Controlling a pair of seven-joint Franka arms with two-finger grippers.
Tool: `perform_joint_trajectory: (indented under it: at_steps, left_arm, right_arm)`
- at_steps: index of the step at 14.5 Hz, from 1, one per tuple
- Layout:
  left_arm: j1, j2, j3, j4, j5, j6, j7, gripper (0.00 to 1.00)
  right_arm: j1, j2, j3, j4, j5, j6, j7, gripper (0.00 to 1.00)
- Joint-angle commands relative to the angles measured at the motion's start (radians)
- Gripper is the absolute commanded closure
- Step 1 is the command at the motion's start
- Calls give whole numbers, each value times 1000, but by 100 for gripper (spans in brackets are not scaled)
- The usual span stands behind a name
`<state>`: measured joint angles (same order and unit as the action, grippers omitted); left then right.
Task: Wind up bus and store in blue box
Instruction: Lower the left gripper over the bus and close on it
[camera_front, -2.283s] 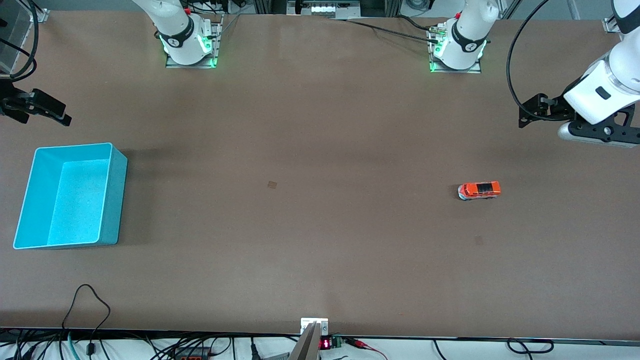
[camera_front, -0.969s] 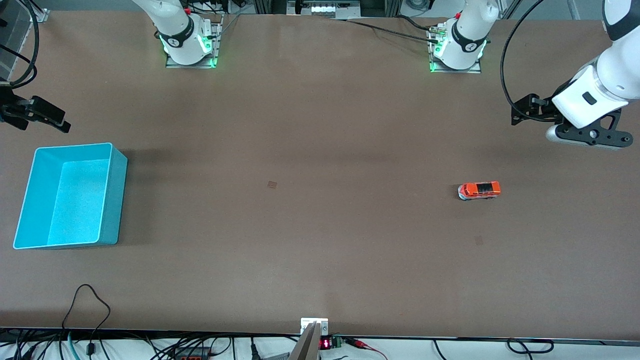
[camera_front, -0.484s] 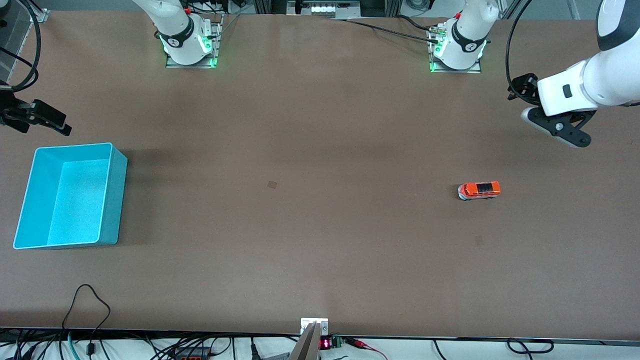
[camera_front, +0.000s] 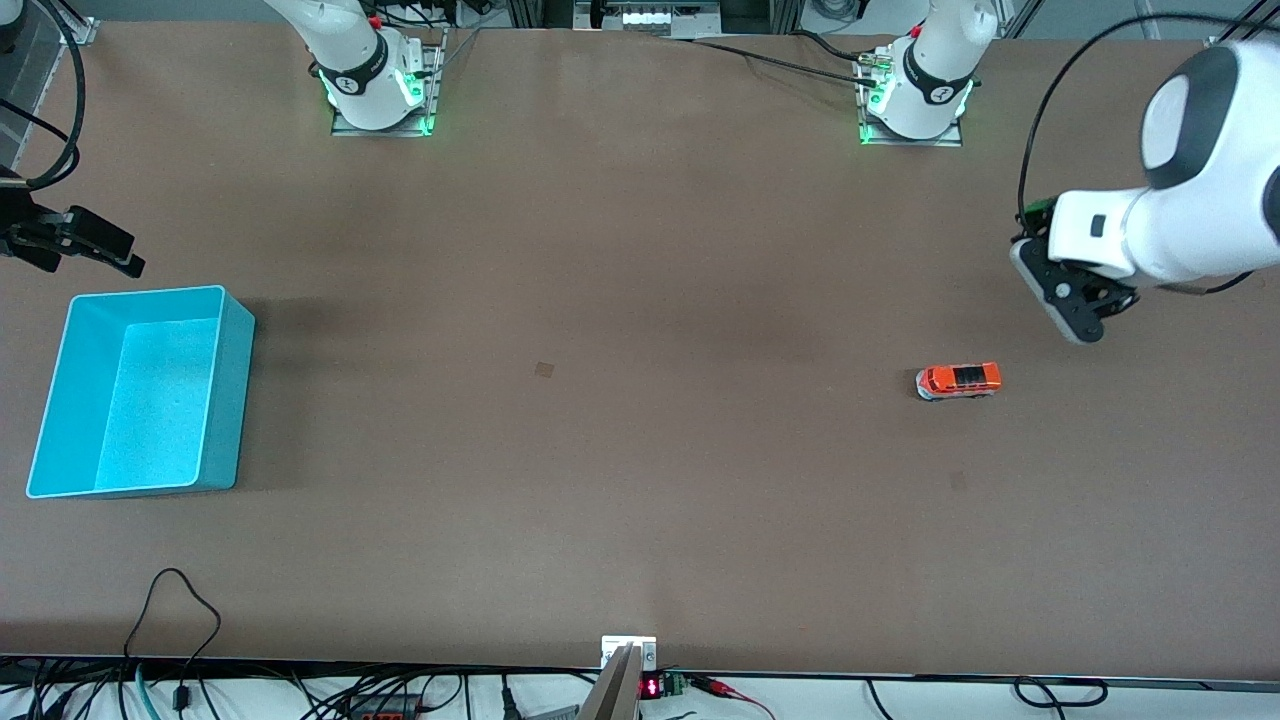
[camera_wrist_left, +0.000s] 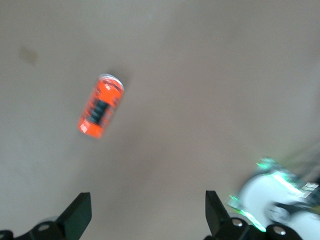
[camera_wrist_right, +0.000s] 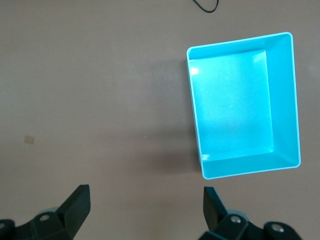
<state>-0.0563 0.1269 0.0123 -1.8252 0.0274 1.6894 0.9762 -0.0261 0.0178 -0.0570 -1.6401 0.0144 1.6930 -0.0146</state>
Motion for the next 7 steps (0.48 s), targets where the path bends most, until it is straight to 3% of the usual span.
perform_joint_trajectory:
  at_steps: [1, 7]
  left_arm:
    - [23, 0, 0, -182, 15, 291, 160, 0]
    - [56, 229, 0, -192, 20, 626, 419, 0]
  right_arm:
    - [-3, 2, 2, 13, 2, 5, -2, 0]
    - [-1, 10, 2, 11, 1, 19, -4, 0]
